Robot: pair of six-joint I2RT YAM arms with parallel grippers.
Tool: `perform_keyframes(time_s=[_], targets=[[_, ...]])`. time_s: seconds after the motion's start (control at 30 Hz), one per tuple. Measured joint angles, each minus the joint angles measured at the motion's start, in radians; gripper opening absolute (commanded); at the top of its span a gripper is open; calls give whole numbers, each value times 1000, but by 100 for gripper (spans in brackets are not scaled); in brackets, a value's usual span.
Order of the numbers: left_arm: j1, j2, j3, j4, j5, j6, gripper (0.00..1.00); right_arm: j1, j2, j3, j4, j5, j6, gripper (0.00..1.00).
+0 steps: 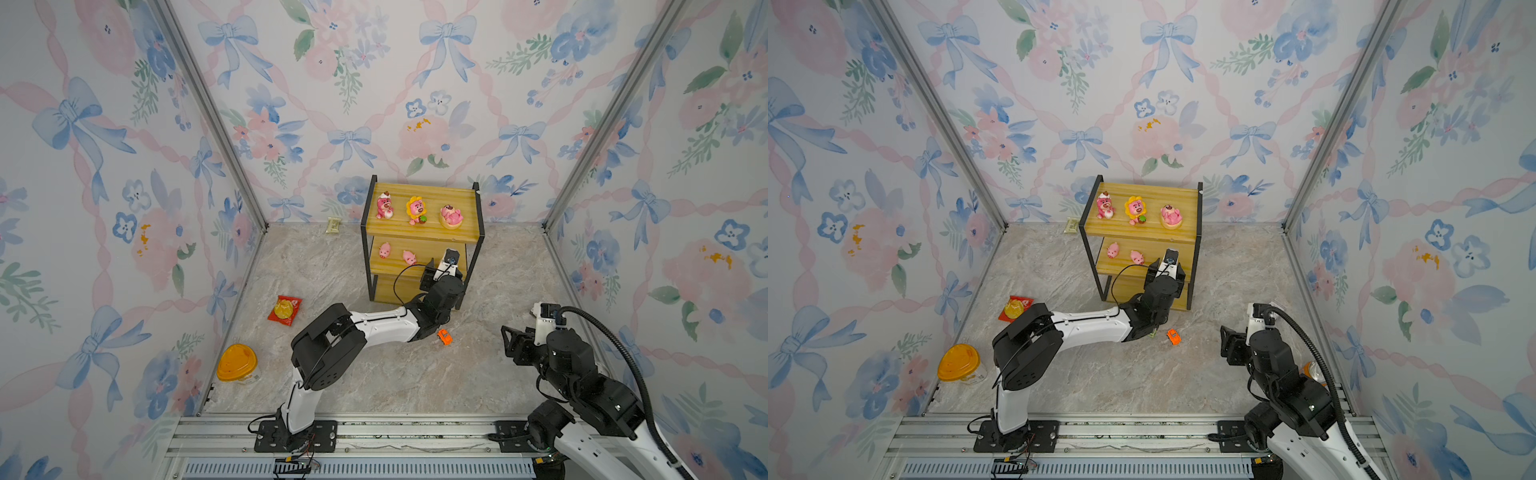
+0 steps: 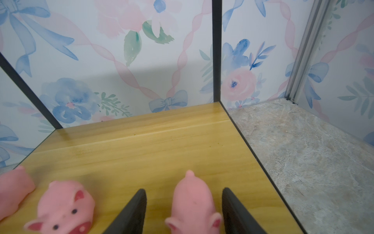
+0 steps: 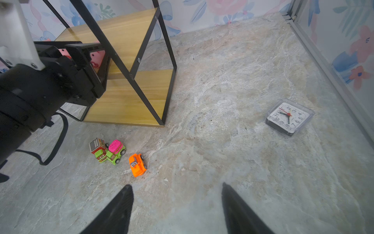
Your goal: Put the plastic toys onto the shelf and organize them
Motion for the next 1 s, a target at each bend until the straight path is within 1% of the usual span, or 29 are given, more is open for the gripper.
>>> perform_keyframes(time_s=[0.83,1.0], targets=[[-30,-175,-202,-27,-61,-1,60,0,-9,-2,0,-5,0,71],[-36,-245,-275,-37,-88,-3,60,0,-20,-4,1,-5,0,72]])
